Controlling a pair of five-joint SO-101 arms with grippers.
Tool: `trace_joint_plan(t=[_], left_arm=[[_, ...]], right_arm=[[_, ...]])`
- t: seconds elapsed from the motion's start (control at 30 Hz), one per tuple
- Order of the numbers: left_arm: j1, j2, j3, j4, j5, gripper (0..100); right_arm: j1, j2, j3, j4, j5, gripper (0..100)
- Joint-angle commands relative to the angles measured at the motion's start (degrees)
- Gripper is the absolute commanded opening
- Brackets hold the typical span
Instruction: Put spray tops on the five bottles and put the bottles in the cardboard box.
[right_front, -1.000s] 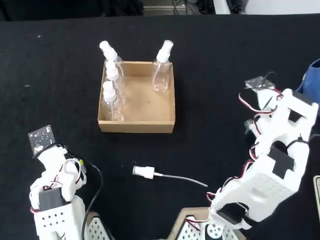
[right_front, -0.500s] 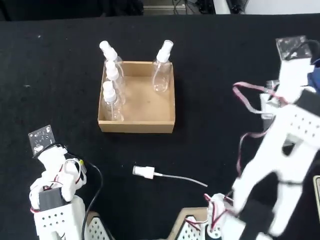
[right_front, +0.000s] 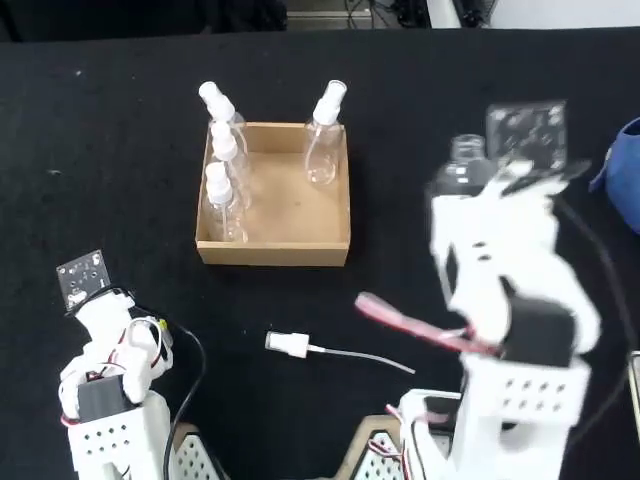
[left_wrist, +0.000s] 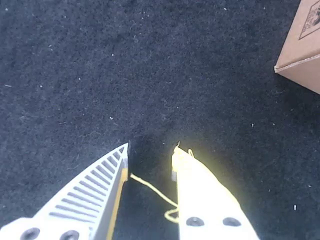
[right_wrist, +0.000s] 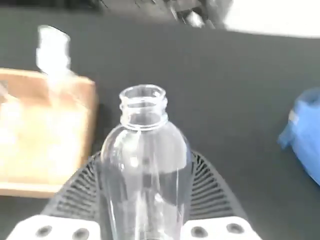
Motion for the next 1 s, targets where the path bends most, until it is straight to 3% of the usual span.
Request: trace_joint_plan(t=[0.0, 0.2, 0.37, 0.47, 0.53, 0.67, 0.8, 0.97], left_arm=[[0.7, -1.0, 1.3, 1.0, -0.3, 3], [0.7, -1.0, 1.3, 1.0, -0.6, 3], [0.7, -1.0, 1.3, -0.2, -0.8, 3], [-0.9, -1.1, 0.2, -10.9, -4.0, 3], [-6.3, -1.1, -1.4, -19.1, -10.1, 3], [-11.8, -1.1, -4.6, -26.6, -19.6, 3], [-9.5, -1.0, -10.3, -20.9, -20.2, 5], [-5.7, -0.4, -27.3, -6.8, -18.2, 19]], right_arm=[[-6.9, -6.9, 7.6, -7.6, -1.2, 1.1], [-11.1, -14.1, 24.0, -17.1, -9.4, 1.1], [-10.9, -19.8, 30.5, -19.3, -9.8, 1.1], [-10.8, -22.3, 32.1, -19.4, -9.8, 1.1], [-10.2, -23.7, 33.5, -19.4, -9.8, 1.1], [-5.5, -26.1, 36.5, -19.4, -9.8, 1.1], [-2.1, -28.2, 40.3, -23.0, -9.8, 1.1], [-1.5, -29.3, 44.6, -27.3, -10.2, 1.1]])
